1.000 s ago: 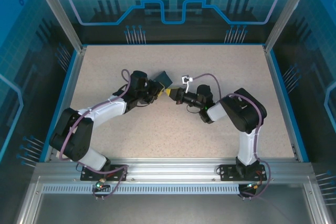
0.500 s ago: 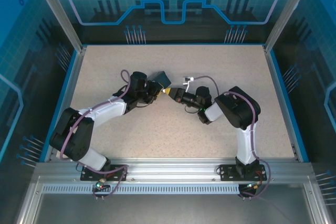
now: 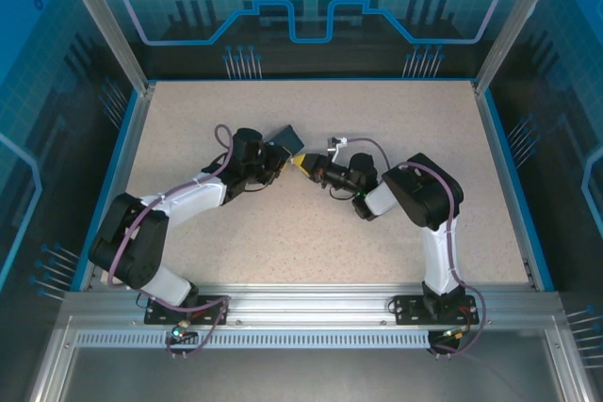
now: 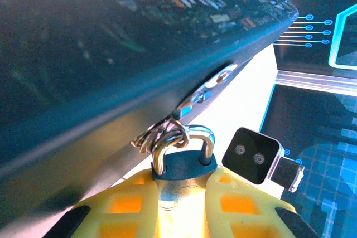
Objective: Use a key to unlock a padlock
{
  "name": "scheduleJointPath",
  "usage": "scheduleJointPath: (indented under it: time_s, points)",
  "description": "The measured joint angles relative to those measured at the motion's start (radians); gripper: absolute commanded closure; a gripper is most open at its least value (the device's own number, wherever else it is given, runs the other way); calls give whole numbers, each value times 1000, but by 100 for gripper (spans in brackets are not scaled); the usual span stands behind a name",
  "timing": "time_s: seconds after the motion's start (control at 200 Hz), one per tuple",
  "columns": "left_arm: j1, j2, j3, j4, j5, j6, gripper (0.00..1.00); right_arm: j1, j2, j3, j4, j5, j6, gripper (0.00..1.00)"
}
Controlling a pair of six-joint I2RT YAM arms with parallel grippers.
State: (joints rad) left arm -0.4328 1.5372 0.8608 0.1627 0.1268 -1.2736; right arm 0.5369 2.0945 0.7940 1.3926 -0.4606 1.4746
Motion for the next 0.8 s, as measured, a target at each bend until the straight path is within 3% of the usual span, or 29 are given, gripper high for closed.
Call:
scheduleJointPath:
  time_s: [0.17,0.28,0.365,0.55,0.795]
  points:
    - [0,0,0,0,0,3,90,0,0,-1,-2,3,-1,99]
    - [-1,1,0,-8,6,20,90,2,0,-16,3,8,-27,79]
    - [-11,3,0,-22,24,32,90,12,-2,-38,7,14,-51,69]
    - [-24,8,0,-45,51,54,91,12,-63,-124,-45,23,-150,55]
    - [-28,26,0,-46,55,87,91,-15,-242,-280,-196,50,-289,48]
